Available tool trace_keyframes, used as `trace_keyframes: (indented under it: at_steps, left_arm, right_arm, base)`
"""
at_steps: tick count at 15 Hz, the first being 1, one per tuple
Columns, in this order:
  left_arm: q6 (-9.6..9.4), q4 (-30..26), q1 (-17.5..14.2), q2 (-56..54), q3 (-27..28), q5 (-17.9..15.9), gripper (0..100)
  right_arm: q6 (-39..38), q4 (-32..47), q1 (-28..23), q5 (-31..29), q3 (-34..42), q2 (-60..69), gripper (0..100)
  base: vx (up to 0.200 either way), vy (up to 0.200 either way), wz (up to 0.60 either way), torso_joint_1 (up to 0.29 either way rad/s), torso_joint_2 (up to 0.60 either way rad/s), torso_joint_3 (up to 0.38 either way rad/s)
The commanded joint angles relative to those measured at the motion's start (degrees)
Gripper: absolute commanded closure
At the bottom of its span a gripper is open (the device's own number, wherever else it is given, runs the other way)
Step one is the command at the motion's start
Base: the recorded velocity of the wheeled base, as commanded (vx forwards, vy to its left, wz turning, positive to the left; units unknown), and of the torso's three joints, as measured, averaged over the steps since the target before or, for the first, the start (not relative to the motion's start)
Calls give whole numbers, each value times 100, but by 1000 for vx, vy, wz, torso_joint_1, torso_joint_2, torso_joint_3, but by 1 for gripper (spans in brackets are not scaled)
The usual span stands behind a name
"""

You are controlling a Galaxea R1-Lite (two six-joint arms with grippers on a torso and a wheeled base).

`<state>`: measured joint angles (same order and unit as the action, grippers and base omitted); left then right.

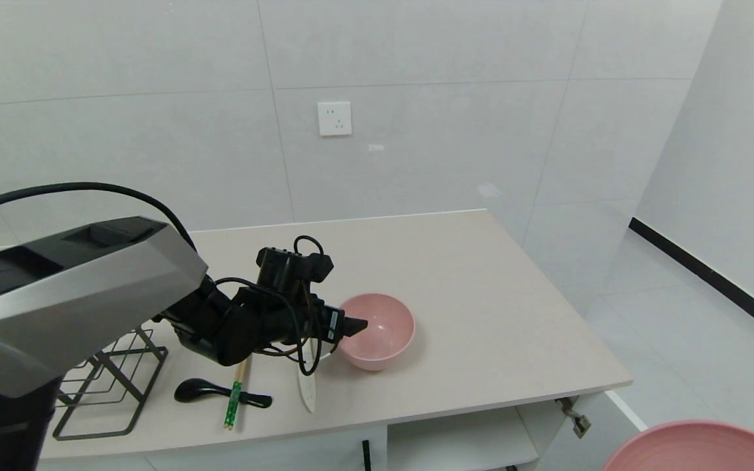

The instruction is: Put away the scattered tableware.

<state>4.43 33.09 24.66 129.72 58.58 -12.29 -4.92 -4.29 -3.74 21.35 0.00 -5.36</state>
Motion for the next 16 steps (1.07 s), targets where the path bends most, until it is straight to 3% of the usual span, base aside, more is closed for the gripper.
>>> trace_keyframes:
  at_steps: [1, 3, 4, 11, 16]
  left_arm:
    - [15, -4, 56, 176, 101, -2, 0]
    - [15, -21, 65, 203, 75, 25, 0]
    - [15, -30, 74, 220, 57, 130, 100]
    - [-3, 23, 188, -544, -382, 244, 100]
    - [-3, 154, 91, -2214, -1692, 280, 100]
  right_arm:
    - [9, -2, 5, 1, 0, -26, 100]
    - [9, -2, -4, 1, 0, -26, 100]
    - [18, -2, 5, 1, 0, -26, 100]
    - [18, -2, 5, 1, 0, -26, 100]
    - [18, -2, -4, -8, 0, -26, 100]
  base:
    - [0, 0, 0, 0, 0, 0]
    - [0, 0, 0, 0, 0, 0]
    - [0, 0, 0, 0, 0, 0]
    - [0, 0, 0, 0, 0, 0]
    - [0, 0, 0, 0, 0, 0]
